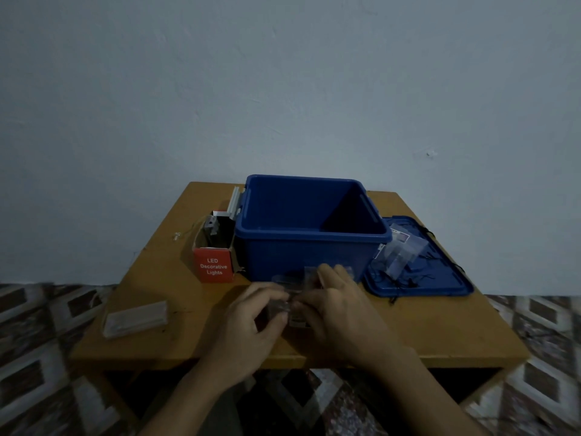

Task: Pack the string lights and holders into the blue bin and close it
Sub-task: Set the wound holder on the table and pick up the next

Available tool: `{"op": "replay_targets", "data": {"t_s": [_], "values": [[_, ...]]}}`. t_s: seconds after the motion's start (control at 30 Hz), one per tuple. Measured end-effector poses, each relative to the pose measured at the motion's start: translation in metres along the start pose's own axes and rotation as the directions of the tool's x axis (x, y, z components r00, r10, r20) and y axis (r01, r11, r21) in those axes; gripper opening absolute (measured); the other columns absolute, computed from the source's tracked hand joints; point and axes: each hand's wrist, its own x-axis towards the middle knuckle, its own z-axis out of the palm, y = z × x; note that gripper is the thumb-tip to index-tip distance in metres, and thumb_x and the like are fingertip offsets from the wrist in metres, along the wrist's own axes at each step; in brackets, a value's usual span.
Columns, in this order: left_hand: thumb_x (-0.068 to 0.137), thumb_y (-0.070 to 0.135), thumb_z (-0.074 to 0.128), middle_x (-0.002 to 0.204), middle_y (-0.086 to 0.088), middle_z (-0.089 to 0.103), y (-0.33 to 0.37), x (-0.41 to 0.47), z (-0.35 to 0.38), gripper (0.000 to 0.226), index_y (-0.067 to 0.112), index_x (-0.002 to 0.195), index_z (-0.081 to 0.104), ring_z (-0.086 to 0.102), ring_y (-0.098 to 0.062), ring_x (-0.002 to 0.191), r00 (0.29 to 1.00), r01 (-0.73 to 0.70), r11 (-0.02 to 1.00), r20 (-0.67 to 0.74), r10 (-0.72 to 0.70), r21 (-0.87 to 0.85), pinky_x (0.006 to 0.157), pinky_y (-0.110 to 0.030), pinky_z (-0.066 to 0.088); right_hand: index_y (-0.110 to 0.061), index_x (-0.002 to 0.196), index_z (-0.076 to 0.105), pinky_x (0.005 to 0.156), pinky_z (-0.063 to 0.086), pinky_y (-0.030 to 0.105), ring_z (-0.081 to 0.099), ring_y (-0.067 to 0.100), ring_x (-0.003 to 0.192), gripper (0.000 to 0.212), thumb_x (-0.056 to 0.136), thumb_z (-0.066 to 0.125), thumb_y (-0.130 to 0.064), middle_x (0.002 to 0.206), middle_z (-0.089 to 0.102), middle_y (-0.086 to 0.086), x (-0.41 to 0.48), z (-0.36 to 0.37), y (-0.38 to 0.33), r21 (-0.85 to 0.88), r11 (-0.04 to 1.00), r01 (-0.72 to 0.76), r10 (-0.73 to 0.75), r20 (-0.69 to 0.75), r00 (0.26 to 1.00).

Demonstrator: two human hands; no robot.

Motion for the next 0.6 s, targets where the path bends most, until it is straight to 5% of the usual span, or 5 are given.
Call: {"op": "replay_targets", "data": {"t_s": [0.1,0.2,0.37,0.5,0.6], "values": [[0.096,0.017,0.064,0.114,0.017,0.064,0.002,0.001,-0.002,0.021,0.03,0.111,0.069,0.058,-0.003,0.116,0.997,0.07,0.987,-0.01,-0.073,-0.142,0.093,-0.018,0.047,-0.032,0.105,0.068,0.076,0.033,0.022,0.036,0.005,0.09,0.023,0.098,0.048,-0.041,0.094,0.036,-0.017,-0.007,0.003,0.002,0.153,0.984,-0.088,0.092,-0.02,0.996],[0.094,0.019,0.065,0.113,0.017,0.069,0.005,0.001,-0.004,0.03,0.032,0.12,0.06,0.062,-0.003,0.111,0.987,0.156,0.952,-0.007,-0.164,-0.264,0.092,-0.026,0.051,-0.03,0.098,0.061,0.078,0.05,0.024,0.053,-0.001,0.094,0.009,0.093,0.065,-0.024,0.099,0.053,-0.018,-0.014,0.007,0.003,0.488,0.834,-0.256,0.349,-0.109,0.931],[0.094,0.016,0.064,0.111,0.012,0.073,0.007,0.002,-0.003,0.031,0.026,0.123,0.056,0.065,-0.004,0.108,0.982,0.165,0.943,-0.036,-0.183,-0.289,0.084,-0.013,0.049,-0.019,0.097,0.06,0.075,0.056,0.033,0.064,0.011,0.085,0.007,0.093,0.066,-0.018,0.093,0.066,-0.002,-0.019,0.012,0.001,0.76,0.461,-0.457,0.656,0.054,0.752],[0.093,0.012,0.066,0.113,0.011,0.073,0.005,0.0,-0.002,0.03,0.023,0.119,0.059,0.064,-0.006,0.11,0.979,0.157,0.937,-0.074,-0.189,-0.312,0.084,-0.015,0.049,-0.006,0.097,0.065,0.057,0.046,0.031,0.057,0.02,0.064,0.01,0.097,0.059,-0.014,0.076,0.065,0.007,-0.016,0.005,0.004,0.883,-0.029,-0.469,0.697,0.354,0.624],[0.092,0.011,0.067,0.112,0.012,0.073,0.003,0.0,-0.002,0.03,0.023,0.118,0.06,0.064,-0.009,0.105,0.978,0.161,0.938,-0.077,-0.193,-0.307,0.082,-0.015,0.048,-0.002,0.1,0.066,0.053,0.045,0.029,0.056,0.019,0.06,0.015,0.097,0.06,-0.015,0.072,0.064,0.008,-0.018,-0.001,0.006,0.851,0.018,-0.524,0.652,0.388,0.652]]}}
